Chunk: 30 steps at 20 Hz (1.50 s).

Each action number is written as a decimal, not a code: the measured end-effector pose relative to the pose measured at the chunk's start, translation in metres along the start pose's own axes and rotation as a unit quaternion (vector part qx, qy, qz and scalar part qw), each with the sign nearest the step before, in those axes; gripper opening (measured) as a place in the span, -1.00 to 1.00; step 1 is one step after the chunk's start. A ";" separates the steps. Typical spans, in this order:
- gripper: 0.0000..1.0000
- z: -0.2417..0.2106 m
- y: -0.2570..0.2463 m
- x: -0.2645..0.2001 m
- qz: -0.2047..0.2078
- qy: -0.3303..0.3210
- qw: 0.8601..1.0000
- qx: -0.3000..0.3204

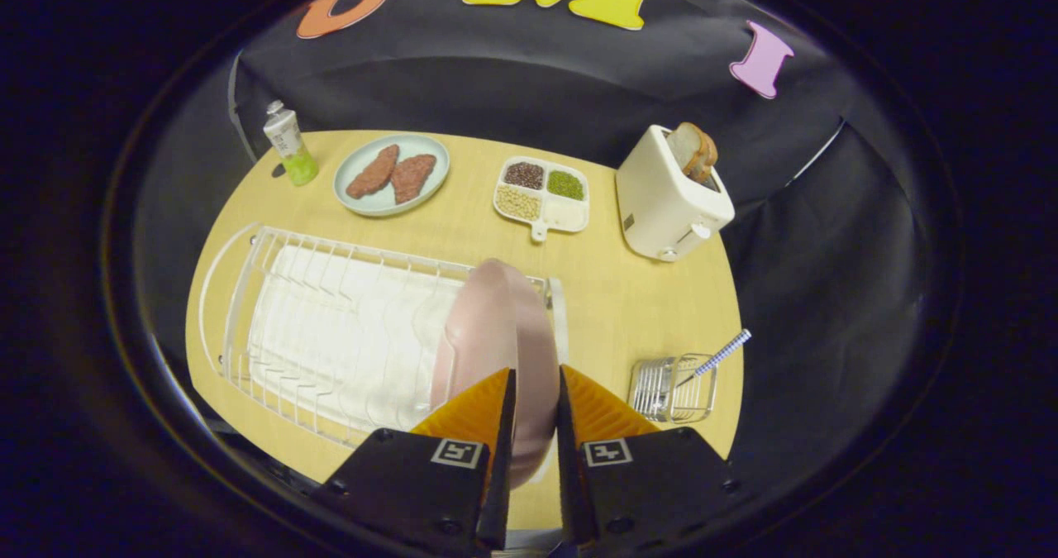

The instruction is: Take the plate from the dish rack, then take the spoon from the basket and place it into the plate.

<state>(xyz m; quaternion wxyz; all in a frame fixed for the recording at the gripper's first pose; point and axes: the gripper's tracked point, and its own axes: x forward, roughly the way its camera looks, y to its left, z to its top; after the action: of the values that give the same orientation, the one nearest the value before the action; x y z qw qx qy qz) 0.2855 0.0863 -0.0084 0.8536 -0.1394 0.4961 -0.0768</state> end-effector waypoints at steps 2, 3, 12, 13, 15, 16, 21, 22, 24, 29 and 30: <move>-0.54 0.002 0.001 -0.006 -0.029 -0.011 1.000 0.003; -0.59 0.002 0.001 -0.009 -0.039 -0.015 0.999 0.004; -0.67 0.004 0.000 -0.022 -0.116 -0.080 0.989 0.048; -0.67 0.002 0.001 -0.023 -0.130 -0.090 0.986 0.048; -0.68 0.002 0.005 -0.027 -0.157 -0.110 0.980 0.049; -0.67 0.003 0.006 -0.031 -0.174 -0.123 0.976 0.050; -0.68 0.001 0.008 -0.053 -0.203 -0.170 0.963 0.051; -0.67 0.000 0.006 -0.060 -0.200 -0.177 0.962 0.053; -0.68 -0.007 0.005 -0.074 -0.172 -0.193 0.964 0.063; -0.67 -0.053 -0.006 -0.108 -0.041 -0.222 0.966 0.123; -0.67 -0.065 -0.010 -0.114 -0.015 -0.224 0.965 0.135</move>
<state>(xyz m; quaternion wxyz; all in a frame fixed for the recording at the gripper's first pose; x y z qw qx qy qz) 0.1726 0.0966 0.0583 0.9526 -0.0443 0.2749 -0.1226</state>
